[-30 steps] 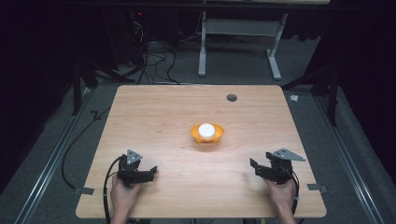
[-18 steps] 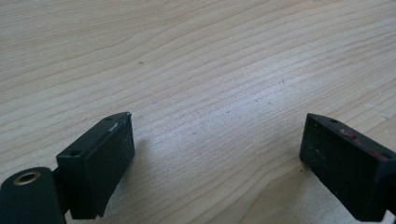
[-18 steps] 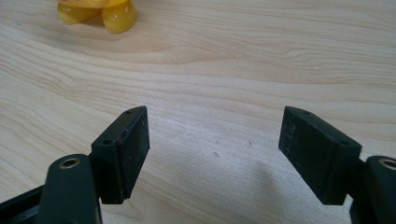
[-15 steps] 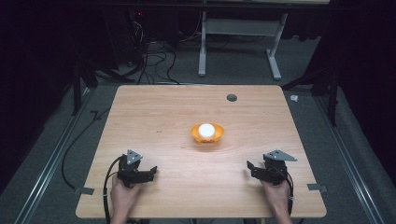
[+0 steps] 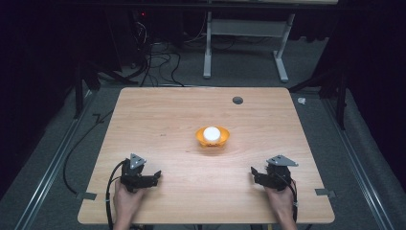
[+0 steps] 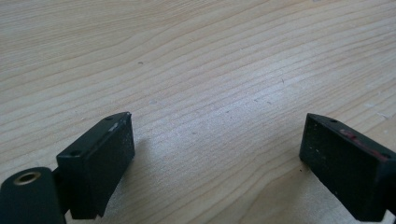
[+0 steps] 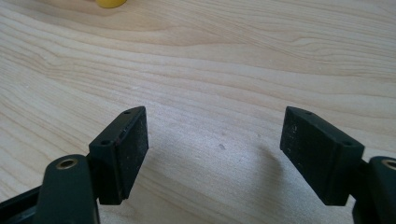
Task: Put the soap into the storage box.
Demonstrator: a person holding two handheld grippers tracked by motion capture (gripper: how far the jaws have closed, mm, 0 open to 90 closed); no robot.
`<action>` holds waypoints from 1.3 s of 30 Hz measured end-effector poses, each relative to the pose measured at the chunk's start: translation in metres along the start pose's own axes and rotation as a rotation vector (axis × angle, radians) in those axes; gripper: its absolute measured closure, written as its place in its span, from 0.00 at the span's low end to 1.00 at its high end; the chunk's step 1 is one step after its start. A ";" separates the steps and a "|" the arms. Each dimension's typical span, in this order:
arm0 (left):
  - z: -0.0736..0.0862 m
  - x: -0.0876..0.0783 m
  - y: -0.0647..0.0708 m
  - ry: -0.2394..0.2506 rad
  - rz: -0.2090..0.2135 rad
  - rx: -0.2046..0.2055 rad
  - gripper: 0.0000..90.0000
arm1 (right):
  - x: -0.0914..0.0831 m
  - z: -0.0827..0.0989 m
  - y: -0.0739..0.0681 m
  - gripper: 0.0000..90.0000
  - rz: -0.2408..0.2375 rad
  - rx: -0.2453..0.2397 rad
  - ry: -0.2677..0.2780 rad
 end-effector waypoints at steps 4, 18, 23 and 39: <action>0.000 0.000 0.000 0.000 0.000 0.000 0.12 | 0.002 0.000 -0.001 0.26 0.003 -0.002 -0.011; 0.000 0.000 0.000 0.001 -0.001 0.000 0.12 | 0.004 0.004 0.000 0.21 -0.012 0.008 -0.054; 0.000 0.000 0.000 0.000 0.001 0.001 0.12 | 0.004 0.005 -0.002 0.21 -0.017 0.005 -0.055; 0.000 0.000 0.000 0.000 0.001 0.001 0.12 | 0.004 0.005 -0.004 0.21 -0.022 0.000 -0.054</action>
Point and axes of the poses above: each handheld gripper's, and its own axes: x roughly forward along the jaws, z roughly out of its underside, y roughly to its right, the point moved 9 cm from there along x, roughly forward along the jaws, and after that the axes turned 10 degrees about -x, right-handed, at the moved point
